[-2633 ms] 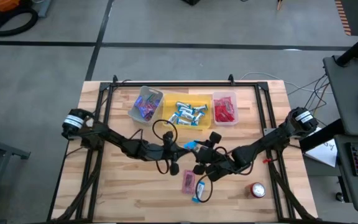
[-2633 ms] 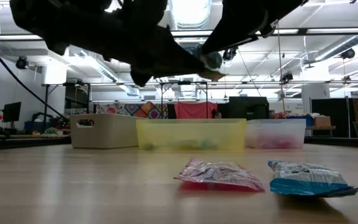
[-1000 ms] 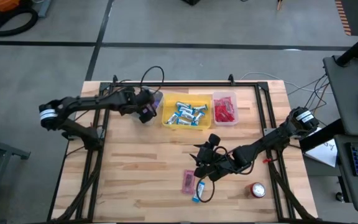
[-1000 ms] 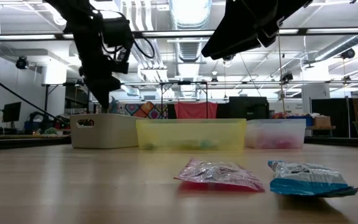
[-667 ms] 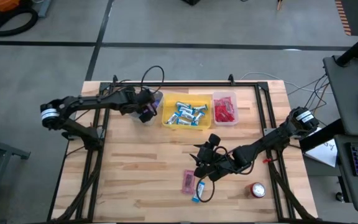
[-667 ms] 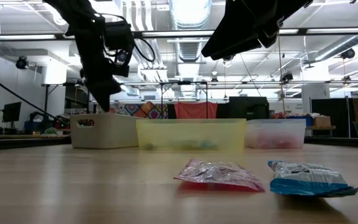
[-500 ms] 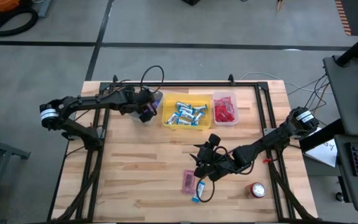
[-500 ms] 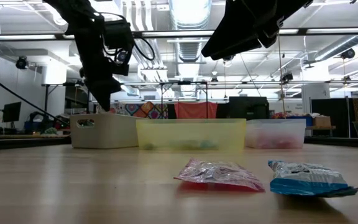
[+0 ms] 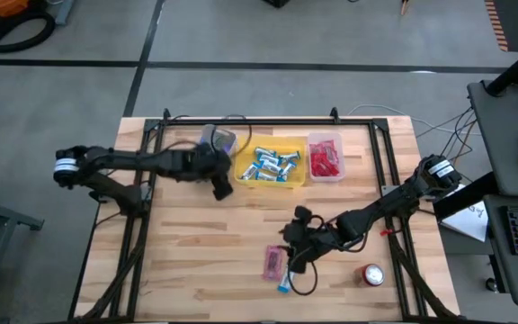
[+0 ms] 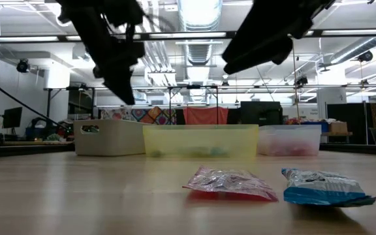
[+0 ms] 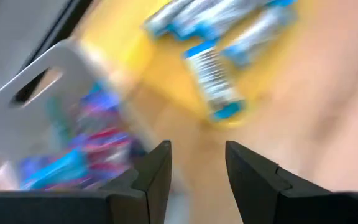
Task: Sort candy
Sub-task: Put the white chocolate into the yellow bin
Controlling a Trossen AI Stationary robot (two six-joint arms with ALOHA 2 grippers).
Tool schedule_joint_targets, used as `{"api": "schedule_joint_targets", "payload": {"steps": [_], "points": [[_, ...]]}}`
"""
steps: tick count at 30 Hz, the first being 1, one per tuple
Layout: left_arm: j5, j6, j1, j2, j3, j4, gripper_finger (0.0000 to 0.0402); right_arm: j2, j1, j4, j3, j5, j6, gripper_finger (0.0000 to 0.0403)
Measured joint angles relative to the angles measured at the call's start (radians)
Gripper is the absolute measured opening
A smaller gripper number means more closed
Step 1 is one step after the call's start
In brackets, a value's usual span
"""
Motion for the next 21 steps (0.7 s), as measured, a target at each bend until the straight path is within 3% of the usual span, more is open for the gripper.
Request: {"api": "schedule_joint_targets", "payload": {"steps": [9, 16, 21], "points": [[-0.005, -0.021, -0.349, -0.005, 0.000, 0.234, 0.0135, 0.002, 0.030, -0.033, 0.000, -0.291, -0.187, 0.0192], [-0.089, -0.021, -0.536, -0.001, 0.000, 0.289, 0.0135, 0.011, 0.084, -0.109, -0.001, -0.286, -0.280, 0.0192], [-0.115, -0.046, -0.595, -0.007, 0.000, 0.291, 0.0135, 0.065, 0.119, -0.097, 0.001, -0.284, -0.336, 0.0192]]}}
